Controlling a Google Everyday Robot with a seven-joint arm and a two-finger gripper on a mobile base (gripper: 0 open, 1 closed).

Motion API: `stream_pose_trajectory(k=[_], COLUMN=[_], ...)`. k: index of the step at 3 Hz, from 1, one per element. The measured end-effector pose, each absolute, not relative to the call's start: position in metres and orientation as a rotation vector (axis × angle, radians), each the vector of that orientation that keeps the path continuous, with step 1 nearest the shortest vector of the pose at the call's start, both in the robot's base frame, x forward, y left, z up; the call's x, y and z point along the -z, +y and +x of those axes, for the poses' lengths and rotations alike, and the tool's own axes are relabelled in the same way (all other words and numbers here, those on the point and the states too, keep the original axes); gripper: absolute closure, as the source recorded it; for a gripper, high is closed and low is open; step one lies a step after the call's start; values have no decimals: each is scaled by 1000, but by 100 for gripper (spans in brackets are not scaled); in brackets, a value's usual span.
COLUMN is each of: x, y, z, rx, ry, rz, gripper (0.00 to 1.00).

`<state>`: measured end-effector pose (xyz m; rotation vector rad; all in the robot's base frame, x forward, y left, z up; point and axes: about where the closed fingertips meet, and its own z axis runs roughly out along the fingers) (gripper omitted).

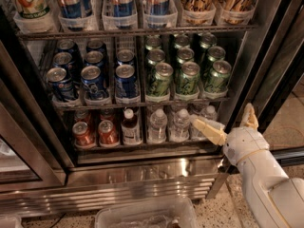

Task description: Pick green can from middle shelf of fridge

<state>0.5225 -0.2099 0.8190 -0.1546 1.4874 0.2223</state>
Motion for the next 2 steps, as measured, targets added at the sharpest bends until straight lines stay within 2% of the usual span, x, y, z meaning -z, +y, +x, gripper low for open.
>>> stream_pose_trajectory(k=[2], x=[-827], y=[-202], z=[521], rx=[-171], ry=[1482], rz=[-208], gripper=[0])
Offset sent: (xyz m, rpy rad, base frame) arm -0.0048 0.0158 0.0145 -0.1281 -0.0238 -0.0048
